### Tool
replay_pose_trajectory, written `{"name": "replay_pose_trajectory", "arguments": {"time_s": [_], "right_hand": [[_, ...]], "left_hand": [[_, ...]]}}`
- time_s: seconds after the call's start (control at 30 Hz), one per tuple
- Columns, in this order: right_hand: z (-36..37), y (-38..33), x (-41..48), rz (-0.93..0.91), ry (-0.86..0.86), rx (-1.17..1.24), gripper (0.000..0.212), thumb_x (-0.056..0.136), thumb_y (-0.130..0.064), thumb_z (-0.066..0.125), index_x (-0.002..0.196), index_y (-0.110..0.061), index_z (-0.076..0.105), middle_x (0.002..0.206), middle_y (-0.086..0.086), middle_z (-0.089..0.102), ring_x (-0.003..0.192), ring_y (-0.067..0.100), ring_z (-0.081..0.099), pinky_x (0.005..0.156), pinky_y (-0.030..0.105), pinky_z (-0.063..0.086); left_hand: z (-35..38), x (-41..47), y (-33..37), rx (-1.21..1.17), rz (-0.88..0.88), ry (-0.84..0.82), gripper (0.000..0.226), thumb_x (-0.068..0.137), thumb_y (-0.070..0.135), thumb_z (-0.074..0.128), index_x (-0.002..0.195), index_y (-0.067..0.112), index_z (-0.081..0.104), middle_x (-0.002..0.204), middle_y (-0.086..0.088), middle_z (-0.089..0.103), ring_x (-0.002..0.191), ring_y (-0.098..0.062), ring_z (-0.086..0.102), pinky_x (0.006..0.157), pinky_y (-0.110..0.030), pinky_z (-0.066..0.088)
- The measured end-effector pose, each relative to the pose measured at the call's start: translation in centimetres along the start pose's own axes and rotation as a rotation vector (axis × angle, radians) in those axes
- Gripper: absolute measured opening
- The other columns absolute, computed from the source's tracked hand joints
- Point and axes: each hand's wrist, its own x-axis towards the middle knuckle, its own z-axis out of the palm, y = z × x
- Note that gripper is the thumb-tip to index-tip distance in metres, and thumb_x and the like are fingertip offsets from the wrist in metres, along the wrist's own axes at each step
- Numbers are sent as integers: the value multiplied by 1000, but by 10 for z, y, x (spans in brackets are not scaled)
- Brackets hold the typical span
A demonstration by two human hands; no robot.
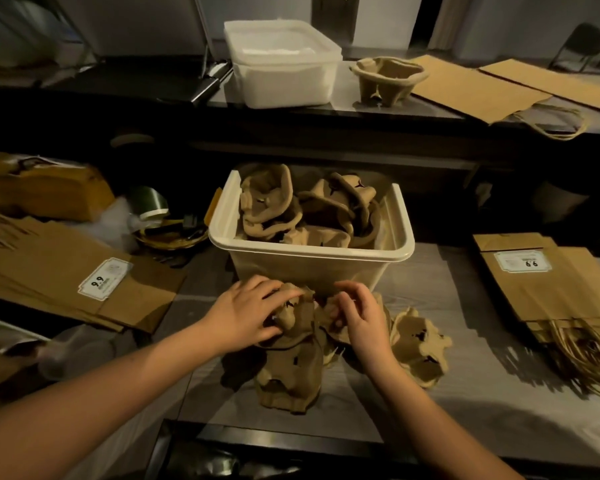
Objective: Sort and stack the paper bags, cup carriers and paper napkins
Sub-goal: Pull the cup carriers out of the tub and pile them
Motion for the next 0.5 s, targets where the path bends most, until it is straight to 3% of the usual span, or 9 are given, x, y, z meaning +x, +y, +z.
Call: {"name": "replay_pose_trajectory", "arguments": {"time_s": [0.1, 0.17, 0.23, 0.27, 0.33, 0.4, 0.5], "right_hand": [[-4, -6, -2, -52, 4, 30, 20, 96, -10, 47, 92, -26, 59, 75, -4, 61, 62, 2, 57, 61, 21, 48], [-8, -9, -2, -87, 4, 41, 22, 96, -9, 46, 91, -25, 60, 72, -5, 60, 62, 3, 56, 61, 21, 48], [-12, -11, -1, -144, 2, 28, 24, 95, -7, 47, 91, -27, 60, 69, -7, 60, 61, 3, 56, 60, 22, 48], [-13, -14, -1, -183, 0, 18, 25, 95, -7, 47, 92, -28, 59, 68, -9, 60, 61, 4, 55, 59, 23, 47], [-16, -22, 1, -278, -2, -15, 24, 95, -11, 47, 93, -32, 58, 70, -15, 59, 61, 6, 54, 58, 23, 46], [-18, -34, 7, -381, 5, -57, 22, 91, -16, 47, 95, -35, 56, 73, -18, 58, 65, 4, 55, 58, 17, 45], [-20, -55, 26, -490, 19, -168, 20, 92, -19, 47, 97, -37, 53, 88, -22, 56, 82, -5, 56, 70, 10, 46]], "left_hand": [[-1, 8, 4, 10, -8, -85, 69, 91, 41, 53, 148, 34, 16, 155, 6, 16, 142, -15, 13, 109, -35, 28], [-2, 8, 3, 5, -8, -89, 69, 89, 41, 55, 147, 33, 20, 155, 5, 14, 143, -18, 13, 109, -38, 30], [-6, 6, 1, 8, 49, 30, 63, 84, 43, 59, 140, 31, 34, 148, 2, 34, 135, -20, 33, 98, -41, 45], [-9, 6, -1, -2, 89, 119, 55, 82, 44, 57, 133, 30, 41, 137, 2, 47, 125, -18, 45, 85, -38, 54], [-18, 7, -1, -57, 165, 299, 38, 84, 45, 50, 118, 28, 53, 114, 4, 60, 102, -11, 55, 66, -23, 54], [-35, 16, -1, -103, 203, 444, 30, 87, 41, 48, 110, 25, 59, 104, 5, 64, 94, -8, 56, 63, -16, 49], [-62, 37, -6, -179, 111, 590, 28, 88, 36, 48, 107, 21, 61, 101, 2, 64, 92, -12, 59, 63, -22, 52]]}}
